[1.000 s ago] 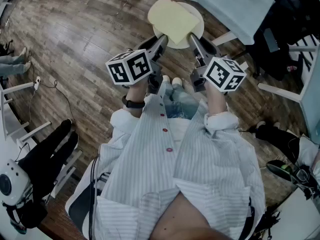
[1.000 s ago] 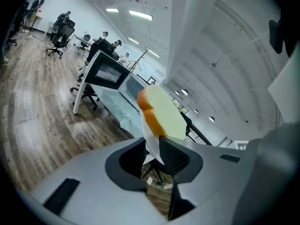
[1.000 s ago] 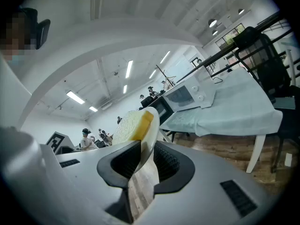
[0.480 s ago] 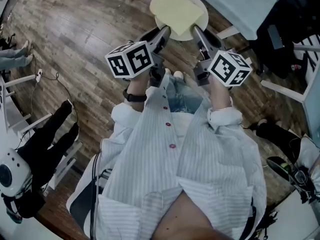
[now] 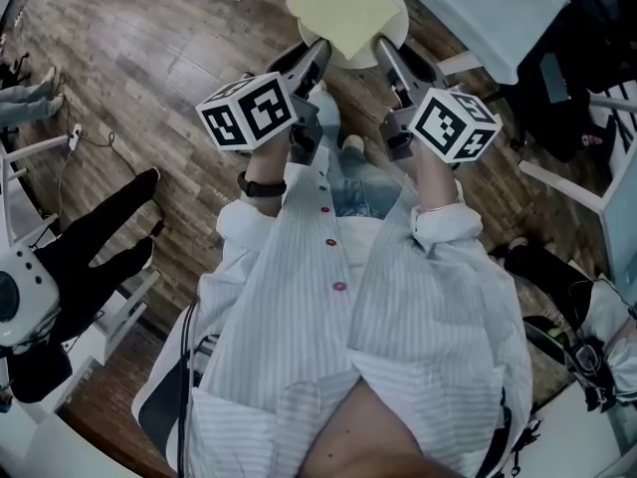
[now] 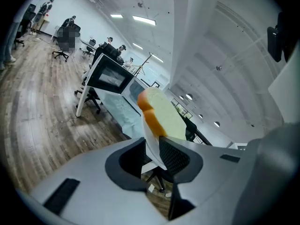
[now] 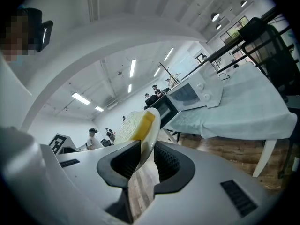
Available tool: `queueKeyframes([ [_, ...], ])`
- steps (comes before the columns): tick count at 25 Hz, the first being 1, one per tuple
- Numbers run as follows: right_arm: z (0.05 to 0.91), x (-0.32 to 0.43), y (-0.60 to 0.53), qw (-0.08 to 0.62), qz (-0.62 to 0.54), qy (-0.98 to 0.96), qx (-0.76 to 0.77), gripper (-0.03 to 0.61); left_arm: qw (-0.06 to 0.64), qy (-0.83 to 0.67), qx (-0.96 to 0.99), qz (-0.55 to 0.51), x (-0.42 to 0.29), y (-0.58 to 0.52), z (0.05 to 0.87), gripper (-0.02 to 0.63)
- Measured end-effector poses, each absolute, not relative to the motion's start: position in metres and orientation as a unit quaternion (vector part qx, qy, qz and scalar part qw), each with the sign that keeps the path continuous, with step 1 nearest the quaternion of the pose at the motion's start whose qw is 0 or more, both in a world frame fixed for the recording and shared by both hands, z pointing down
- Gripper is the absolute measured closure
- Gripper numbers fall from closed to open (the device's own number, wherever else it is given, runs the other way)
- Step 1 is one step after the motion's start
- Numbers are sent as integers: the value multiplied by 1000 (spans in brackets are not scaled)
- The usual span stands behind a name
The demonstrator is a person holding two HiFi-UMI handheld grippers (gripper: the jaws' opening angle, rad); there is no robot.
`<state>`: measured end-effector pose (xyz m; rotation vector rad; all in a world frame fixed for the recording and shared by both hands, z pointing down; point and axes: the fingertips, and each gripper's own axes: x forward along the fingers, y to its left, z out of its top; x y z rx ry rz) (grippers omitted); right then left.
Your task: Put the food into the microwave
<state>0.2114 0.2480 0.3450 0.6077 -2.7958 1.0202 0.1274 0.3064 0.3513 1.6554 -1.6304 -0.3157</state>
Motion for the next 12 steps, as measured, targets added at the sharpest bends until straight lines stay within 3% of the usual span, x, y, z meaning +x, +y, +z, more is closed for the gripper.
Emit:
queueKeyframes([
  [12, 345, 137, 182, 50, 335, -916, 216, 477, 391, -635, 656, -116, 51, 238, 352, 520],
])
